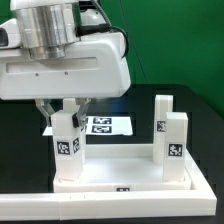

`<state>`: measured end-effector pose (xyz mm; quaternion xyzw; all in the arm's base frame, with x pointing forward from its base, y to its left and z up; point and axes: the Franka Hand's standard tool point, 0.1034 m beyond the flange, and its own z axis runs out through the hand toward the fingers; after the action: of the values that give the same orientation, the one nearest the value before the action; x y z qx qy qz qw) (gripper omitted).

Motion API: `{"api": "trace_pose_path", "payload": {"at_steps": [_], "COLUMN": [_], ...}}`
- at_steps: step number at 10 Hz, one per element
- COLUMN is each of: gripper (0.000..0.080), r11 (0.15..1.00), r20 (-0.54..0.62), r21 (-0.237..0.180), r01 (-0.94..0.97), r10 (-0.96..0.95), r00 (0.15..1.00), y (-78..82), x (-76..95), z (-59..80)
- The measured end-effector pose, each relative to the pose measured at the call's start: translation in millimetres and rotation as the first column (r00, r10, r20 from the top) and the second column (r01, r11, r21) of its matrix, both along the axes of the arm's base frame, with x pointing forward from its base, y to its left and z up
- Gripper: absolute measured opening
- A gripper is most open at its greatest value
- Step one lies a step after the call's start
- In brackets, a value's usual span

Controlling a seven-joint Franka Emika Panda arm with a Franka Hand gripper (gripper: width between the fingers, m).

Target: Assemble desk

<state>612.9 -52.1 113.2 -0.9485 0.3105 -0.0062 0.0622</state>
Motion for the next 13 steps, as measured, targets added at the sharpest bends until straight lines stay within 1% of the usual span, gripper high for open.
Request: {"api": "trace_pose_path", "payload": {"at_steps": [1, 2, 3, 4, 5, 6, 7, 8, 9, 10, 11, 12, 13], "gripper": [0.0288, 0.0288, 0.0288, 0.0288, 0.0288, 0.0288, 0.0288, 0.0288, 0.0521, 0.0521, 0.0609, 0.0641, 0.0647], "r11": [0.977, 0.927, 0.853, 0.775, 0.727, 0.702, 0.731, 0.734, 0.851, 0.931, 0.976, 0.995, 0.999], "r20": [-0.004, -0.007, -0.013, -0.04, -0.053, -0.059, -0.05, -0.05, -0.006, 0.035, 0.058, 0.073, 0.081], "r21": [0.015, 0.033, 0.069, 0.088, 0.094, 0.095, 0.095, 0.095, 0.082, 0.068, 0.053, 0.041, 0.034], "r01": [0.213, 0.374, 0.518, 0.625, 0.681, 0.706, 0.675, 0.672, 0.519, 0.358, 0.211, 0.092, 0.037], "r10": [-0.213, -0.374, -0.518, -0.625, -0.679, -0.704, -0.674, -0.671, -0.52, -0.361, -0.214, -0.095, -0.04], "r00": [0.977, 0.927, 0.855, 0.78, 0.732, 0.708, 0.737, 0.74, 0.854, 0.932, 0.975, 0.993, 0.996], "y": [3.9, 5.5, 5.9, 6.1, 5.8, 5.5, 5.5, 5.9, 4.7, 2.9, 5.1, 9.6, 9.2], "x": [4.0, 7.2, 9.3, 10.1, 10.3, 10.4, 10.4, 10.4, 10.9, 11.9, 11.6, 11.0, 11.0], "z": [0.9, 0.8, -0.6, 0.0, -0.2, -0.2, -0.3, -0.2, 0.1, -0.3, -2.7, -5.0, -5.0]}}
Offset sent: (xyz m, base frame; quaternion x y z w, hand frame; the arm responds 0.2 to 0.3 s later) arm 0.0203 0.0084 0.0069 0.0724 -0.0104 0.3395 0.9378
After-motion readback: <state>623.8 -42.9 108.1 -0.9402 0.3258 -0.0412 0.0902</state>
